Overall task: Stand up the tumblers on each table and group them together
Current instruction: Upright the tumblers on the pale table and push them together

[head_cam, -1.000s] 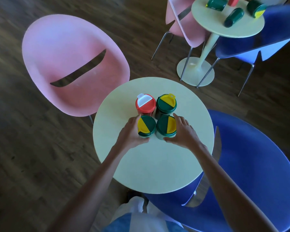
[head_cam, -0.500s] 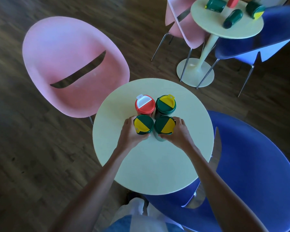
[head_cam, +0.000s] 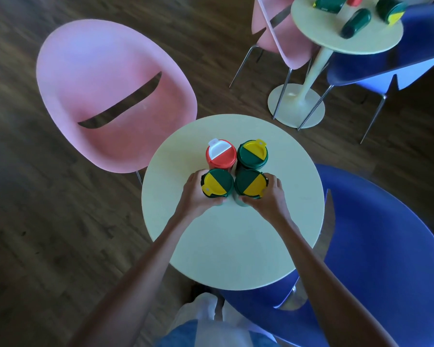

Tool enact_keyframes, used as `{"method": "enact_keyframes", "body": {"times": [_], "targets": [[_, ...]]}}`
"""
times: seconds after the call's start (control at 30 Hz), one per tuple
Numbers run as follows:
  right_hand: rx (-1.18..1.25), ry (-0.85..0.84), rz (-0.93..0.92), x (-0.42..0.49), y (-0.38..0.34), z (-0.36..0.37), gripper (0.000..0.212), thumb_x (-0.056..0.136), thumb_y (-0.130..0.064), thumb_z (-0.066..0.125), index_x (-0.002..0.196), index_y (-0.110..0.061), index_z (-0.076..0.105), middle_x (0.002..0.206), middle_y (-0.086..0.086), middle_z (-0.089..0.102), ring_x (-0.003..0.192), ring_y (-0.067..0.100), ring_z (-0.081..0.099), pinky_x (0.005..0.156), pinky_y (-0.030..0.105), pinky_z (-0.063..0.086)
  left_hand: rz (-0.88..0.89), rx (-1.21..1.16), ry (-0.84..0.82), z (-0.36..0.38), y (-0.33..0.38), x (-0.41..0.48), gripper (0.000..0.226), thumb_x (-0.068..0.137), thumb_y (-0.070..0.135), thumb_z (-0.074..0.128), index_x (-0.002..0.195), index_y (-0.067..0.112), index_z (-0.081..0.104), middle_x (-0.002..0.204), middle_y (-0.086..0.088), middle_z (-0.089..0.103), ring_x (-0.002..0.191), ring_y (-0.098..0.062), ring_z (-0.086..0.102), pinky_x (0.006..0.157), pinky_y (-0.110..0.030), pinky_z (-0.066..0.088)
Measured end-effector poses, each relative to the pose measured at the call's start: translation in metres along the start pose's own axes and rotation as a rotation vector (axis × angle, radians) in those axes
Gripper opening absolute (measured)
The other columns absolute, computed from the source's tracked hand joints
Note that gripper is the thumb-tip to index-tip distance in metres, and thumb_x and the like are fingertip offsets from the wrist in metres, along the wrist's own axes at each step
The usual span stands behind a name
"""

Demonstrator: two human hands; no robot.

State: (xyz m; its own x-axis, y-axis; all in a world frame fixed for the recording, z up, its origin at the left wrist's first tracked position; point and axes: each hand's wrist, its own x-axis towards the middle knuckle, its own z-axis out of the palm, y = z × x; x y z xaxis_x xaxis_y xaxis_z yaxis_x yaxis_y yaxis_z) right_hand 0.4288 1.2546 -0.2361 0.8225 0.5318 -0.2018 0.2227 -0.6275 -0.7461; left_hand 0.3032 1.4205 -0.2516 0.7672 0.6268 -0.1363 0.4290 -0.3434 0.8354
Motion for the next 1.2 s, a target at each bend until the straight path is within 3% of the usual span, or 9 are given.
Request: {"method": "enact_keyframes", "body": {"times": [0.27, 0.47, 0.7, 0.83, 0.93, 1.07, 1.2], "targets": [[-0.016, -0.083, -0.018, 0.002, 0.006, -0.009, 0.082, 0.067, -0.028, 0.083, 0.134, -0.013, 0.038, 0.131, 0.008, 0.045, 0.104, 0.011, 0.041, 0.084, 0.022, 0.037, 0.011, -0.003, -0.023, -0.001, -0.001, 0.002, 0.083, 0.048, 0.046, 0.082, 0.121, 0.026, 0.049, 0.115, 0.003, 0.055, 0.108, -0.015, 0.052, 0.086, -0.035, 0.050], [-0.034, -0.105, -0.012, 0.005, 0.005, -0.010, 0.081, 0.068, -0.030, 0.082, 0.134, -0.016, 0.038, 0.132, 0.006, 0.044, 0.105, 0.010, 0.041, 0.083, 0.022, 0.039, 0.015, 0.025, -0.002, 0.002, -0.002, 0.002, 0.081, 0.051, 0.042, 0.084, 0.122, 0.022, 0.048, 0.115, 0.002, 0.053, 0.108, -0.014, 0.047, 0.081, -0.024, 0.043], [-0.063, -0.112, -0.010, 0.004, 0.006, -0.011, 0.081, 0.067, -0.033, 0.082, 0.133, -0.018, 0.037, 0.132, 0.004, 0.044, 0.104, 0.009, 0.042, 0.083, 0.024, 0.040, 0.015, 0.040, -0.001, 0.003, -0.003, 0.000, 0.083, 0.051, 0.045, 0.083, 0.122, 0.021, 0.048, 0.116, 0.002, 0.053, 0.108, -0.014, 0.048, 0.081, -0.026, 0.046], [-0.093, -0.114, 0.009, 0.005, 0.006, -0.011, 0.083, 0.065, -0.037, 0.081, 0.133, -0.020, 0.036, 0.131, 0.003, 0.045, 0.107, 0.014, 0.047, 0.087, 0.033, 0.049, -0.014, 0.066, -0.025, 0.001, 0.001, 0.000, 0.083, 0.051, 0.046, 0.081, 0.123, 0.025, 0.046, 0.117, 0.004, 0.051, 0.109, -0.010, 0.045, 0.084, -0.033, 0.048], [-0.122, -0.123, 0.020, 0.003, 0.005, -0.012, 0.086, 0.066, -0.042, 0.080, 0.136, -0.021, 0.034, 0.133, 0.002, 0.044, 0.114, 0.018, 0.049, 0.090, 0.039, 0.050, -0.014, 0.079, -0.036, -0.002, 0.006, -0.003, 0.080, 0.056, 0.044, 0.081, 0.125, 0.027, 0.045, 0.117, 0.004, 0.049, 0.108, -0.006, 0.042, 0.084, -0.030, 0.047], [-0.133, -0.075, 0.054, -0.004, 0.001, -0.018, 0.084, 0.074, -0.053, 0.070, 0.141, -0.020, 0.031, 0.139, 0.002, 0.040, 0.121, 0.019, 0.048, 0.093, 0.043, 0.048, 0.081, 0.108, 0.015, -0.008, 0.014, -0.009, 0.068, 0.069, 0.050, 0.070, 0.127, 0.022, 0.046, 0.118, 0.004, 0.050, 0.116, -0.011, 0.043, 0.088, -0.026, 0.043], [-0.164, 0.086, 0.021, -0.020, -0.001, -0.035, 0.056, 0.088, -0.053, 0.052, 0.133, -0.021, 0.045, 0.133, 0.004, 0.049, 0.115, 0.021, 0.055, 0.087, 0.043, 0.051, 0.290, 0.277, 0.089, -0.020, 0.021, -0.013, 0.053, 0.081, 0.051, 0.053, 0.119, 0.015, 0.055, 0.112, -0.004, 0.060, 0.108, -0.020, 0.053, 0.087, -0.037, 0.048]]}}
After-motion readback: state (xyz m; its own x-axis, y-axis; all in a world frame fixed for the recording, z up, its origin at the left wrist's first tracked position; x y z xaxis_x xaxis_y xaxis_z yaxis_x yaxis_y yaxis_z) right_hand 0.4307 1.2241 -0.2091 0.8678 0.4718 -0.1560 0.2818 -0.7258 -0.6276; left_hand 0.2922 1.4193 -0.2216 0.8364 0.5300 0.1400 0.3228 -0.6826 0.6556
